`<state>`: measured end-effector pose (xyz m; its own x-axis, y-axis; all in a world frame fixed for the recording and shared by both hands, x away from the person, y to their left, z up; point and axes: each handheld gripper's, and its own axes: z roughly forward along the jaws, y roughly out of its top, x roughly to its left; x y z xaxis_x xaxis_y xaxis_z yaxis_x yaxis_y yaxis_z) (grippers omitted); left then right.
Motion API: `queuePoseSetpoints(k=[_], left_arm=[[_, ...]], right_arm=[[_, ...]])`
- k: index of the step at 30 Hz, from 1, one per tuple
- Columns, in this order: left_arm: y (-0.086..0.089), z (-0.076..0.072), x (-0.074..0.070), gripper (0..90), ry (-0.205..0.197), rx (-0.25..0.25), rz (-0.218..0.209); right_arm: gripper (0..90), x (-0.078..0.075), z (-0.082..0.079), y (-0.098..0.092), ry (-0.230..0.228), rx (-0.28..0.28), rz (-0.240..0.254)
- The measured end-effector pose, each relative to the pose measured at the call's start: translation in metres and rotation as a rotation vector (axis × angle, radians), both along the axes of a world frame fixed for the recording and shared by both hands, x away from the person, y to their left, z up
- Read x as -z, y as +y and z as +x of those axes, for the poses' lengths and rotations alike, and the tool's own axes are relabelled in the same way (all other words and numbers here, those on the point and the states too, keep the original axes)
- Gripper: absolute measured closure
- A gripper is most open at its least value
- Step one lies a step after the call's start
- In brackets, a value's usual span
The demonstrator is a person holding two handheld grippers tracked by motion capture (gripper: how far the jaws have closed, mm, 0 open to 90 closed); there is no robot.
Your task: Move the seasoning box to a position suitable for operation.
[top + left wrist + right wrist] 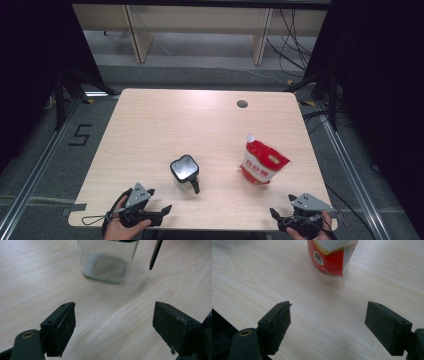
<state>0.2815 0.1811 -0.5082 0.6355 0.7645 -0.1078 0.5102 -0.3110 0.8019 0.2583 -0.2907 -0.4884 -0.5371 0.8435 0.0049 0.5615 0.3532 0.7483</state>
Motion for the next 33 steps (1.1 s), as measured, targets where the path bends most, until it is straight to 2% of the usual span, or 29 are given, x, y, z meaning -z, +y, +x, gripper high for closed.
queuePoseSetpoints(k=[1,2,4,6,9,10,11,12,17,18,19,20,22,24,27,28,32,33], left_arm=[[0.0,0.0,0.0,18.8,0.001,0.005,-0.001],[0.0,0.0,0.0,19.3,0.005,0.007,-0.004],[0.0,0.0,0.0,19.4,0.006,0.005,-0.009],[-0.001,-0.001,-0.001,19.8,0.002,0.013,0.001],[-0.001,-0.001,-0.001,21.8,-0.007,0.02,0.0],[0.0,-0.001,-0.002,21.8,0.0,0.034,-0.003],[-0.002,-0.001,-0.002,23.5,0.008,0.025,-0.035],[-0.002,-0.002,-0.003,25.5,0.025,0.026,-0.059],[-0.007,-0.004,-0.006,37.0,0.003,0.054,-0.077],[-0.011,-0.007,-0.006,40.9,-0.003,0.064,-0.094],[-0.011,-0.007,-0.006,46.4,-0.003,0.064,-0.094],[-0.016,-0.01,-0.006,50.2,-0.033,0.079,-0.093],[-0.02,-0.01,-0.006,52.7,-0.041,0.084,-0.109],[-0.028,-0.011,-0.008,60.7,-0.045,0.095,-0.118],[-0.036,-0.01,-0.007,63.8,-0.051,0.108,-0.115],[-0.039,-0.008,-0.007,64.4,-0.06,0.129,-0.09],[-0.057,-0.005,-0.004,64.4,-0.059,0.121,-0.096],[-0.057,-0.002,-0.004,63.7,-0.07,0.142,-0.064]], right_arm=[[21.5,0.0,0.001,0.0,-0.007,-0.004,-0.005],[21.2,0.001,0.0,0.0,0.001,0.007,0.027],[20.9,0.0,0.0,0.0,-0.014,0.003,0.015],[19.5,-0.001,0.001,0.0,0.009,-0.02,0.03],[19.0,-0.001,-0.002,0.002,0.015,0.0,0.039],[19.5,-0.001,0.0,0.0,0.012,-0.031,0.031],[20.9,-0.001,0.0,0.001,0.013,-0.038,0.034],[21.6,-0.002,-0.004,0.003,0.01,0.005,0.034],[21.3,-0.001,-0.001,0.001,-0.004,-0.007,0.034],[21.4,-0.001,0.0,0.0,-0.032,-0.019,0.027],[21.4,-0.001,0.0,0.0,-0.032,-0.019,0.027],[21.7,-0.001,-0.001,0.0,-0.017,-0.018,0.029],[21.7,-0.001,-0.001,0.001,-0.014,-0.012,0.036],[22.0,-0.001,0.0,0.001,-0.018,-0.023,0.035],[22.2,-0.001,-0.001,0.0,-0.033,-0.006,0.023],[22.6,0.0,0.001,-0.001,0.005,-0.041,0.042],[22.7,0.0,0.0,-0.001,-0.001,-0.025,0.05],[22.7,-0.001,-0.002,0.001,0.006,-0.004,0.06]])
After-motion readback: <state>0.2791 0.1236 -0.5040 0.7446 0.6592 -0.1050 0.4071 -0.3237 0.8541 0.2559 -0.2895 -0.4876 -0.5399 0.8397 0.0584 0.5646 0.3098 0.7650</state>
